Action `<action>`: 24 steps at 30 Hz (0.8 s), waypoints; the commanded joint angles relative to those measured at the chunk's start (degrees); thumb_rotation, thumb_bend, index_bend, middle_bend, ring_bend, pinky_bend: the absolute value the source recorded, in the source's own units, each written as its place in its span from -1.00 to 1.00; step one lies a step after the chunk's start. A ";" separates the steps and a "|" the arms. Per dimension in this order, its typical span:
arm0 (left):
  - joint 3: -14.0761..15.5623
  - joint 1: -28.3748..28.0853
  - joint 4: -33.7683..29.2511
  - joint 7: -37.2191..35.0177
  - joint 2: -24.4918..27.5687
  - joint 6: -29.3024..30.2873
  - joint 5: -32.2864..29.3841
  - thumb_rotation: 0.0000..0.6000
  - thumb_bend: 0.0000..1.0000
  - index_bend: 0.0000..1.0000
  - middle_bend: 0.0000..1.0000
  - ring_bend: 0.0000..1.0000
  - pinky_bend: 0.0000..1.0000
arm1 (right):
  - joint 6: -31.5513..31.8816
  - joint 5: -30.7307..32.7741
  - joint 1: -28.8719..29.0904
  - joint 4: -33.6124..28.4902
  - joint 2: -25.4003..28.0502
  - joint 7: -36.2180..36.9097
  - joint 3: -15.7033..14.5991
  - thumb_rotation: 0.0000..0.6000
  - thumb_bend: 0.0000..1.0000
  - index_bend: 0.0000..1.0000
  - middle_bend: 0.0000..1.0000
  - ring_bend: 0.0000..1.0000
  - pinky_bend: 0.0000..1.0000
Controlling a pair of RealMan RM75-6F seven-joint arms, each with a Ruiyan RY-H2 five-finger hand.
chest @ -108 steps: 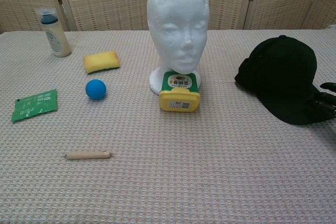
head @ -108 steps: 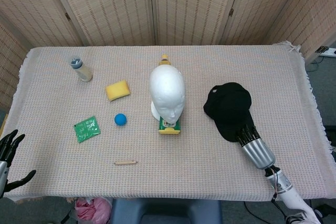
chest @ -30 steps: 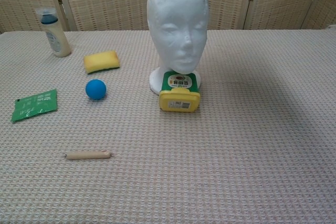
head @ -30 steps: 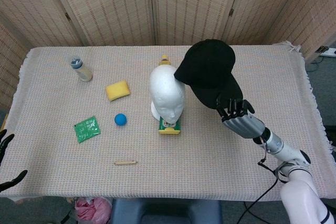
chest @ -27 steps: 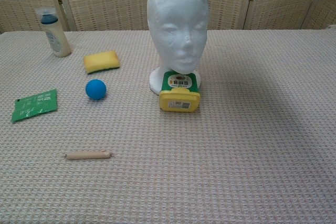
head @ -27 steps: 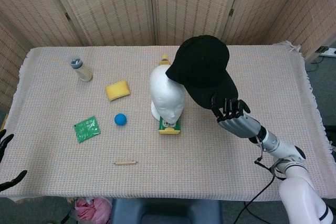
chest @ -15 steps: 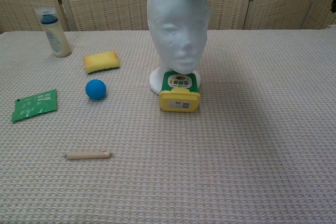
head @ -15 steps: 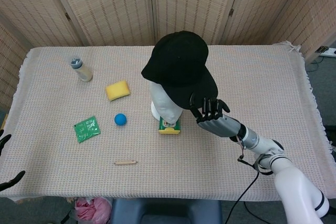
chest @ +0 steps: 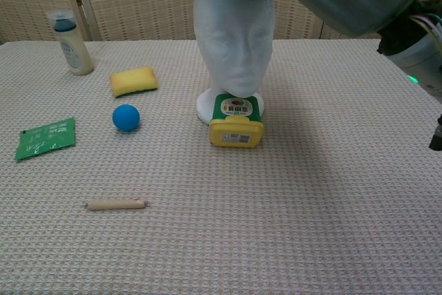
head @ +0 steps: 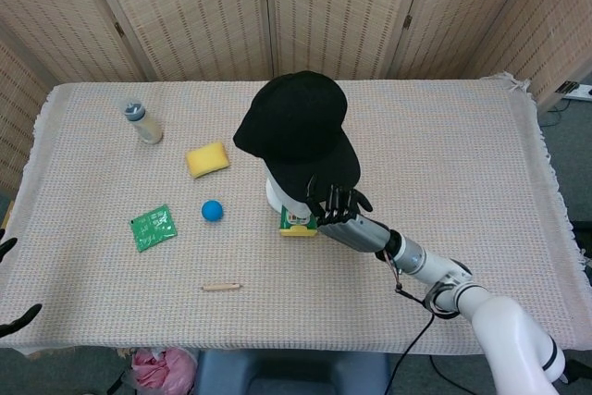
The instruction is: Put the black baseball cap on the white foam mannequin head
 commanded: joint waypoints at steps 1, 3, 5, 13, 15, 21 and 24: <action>0.20 0.09 0.57 -1.62 0.54 0.63 0.52 1.00 -0.60 -0.99 -1.00 -1.00 -0.66 | -1.65 -1.20 -0.77 -2.48 -1.02 -3.79 -0.13 1.00 0.18 1.00 0.72 0.61 0.94; 0.21 0.12 0.89 -2.62 0.75 0.91 0.60 1.00 -0.60 -0.99 -1.00 -1.00 -0.66 | -2.61 -1.68 -1.11 -3.90 -1.57 -5.65 -0.16 1.00 0.18 1.00 0.72 0.61 0.94; 0.28 0.20 1.15 -3.46 0.97 1.27 0.81 1.00 -0.60 -0.99 -1.00 -1.00 -0.65 | -3.88 -2.08 -1.47 -4.86 -2.30 -7.14 -0.26 1.00 0.18 1.00 0.72 0.61 0.94; 0.69 0.52 2.02 -5.88 1.40 2.57 1.82 1.00 -0.60 -0.99 -1.00 -1.00 -0.66 | -6.47 -2.75 -3.96 -4.65 -5.77 -9.84 -0.28 1.00 0.18 1.00 0.71 0.61 0.95; 0.69 0.47 2.21 -6.24 1.47 2.51 1.73 1.00 -0.60 -0.99 -1.00 -1.00 -0.65 | -6.52 -2.92 -4.56 -4.22 -6.34 -10.14 -0.11 1.00 0.18 1.00 0.68 0.61 0.95; 0.64 0.29 2.35 -6.43 1.45 2.35 1.57 1.00 -0.60 -0.99 -1.00 -1.00 -0.65 | -6.54 -2.45 -6.49 -5.46 -6.59 -10.27 0.98 1.00 -0.01 0.81 0.38 0.49 0.80; 0.54 0.10 2.30 -6.13 1.37 2.07 1.37 1.00 -0.60 -0.99 -1.00 -1.00 -0.65 | -7.24 -1.46 -8.14 -8.02 -6.06 -11.21 1.57 1.00 -0.23 0.25 0.01 0.23 0.60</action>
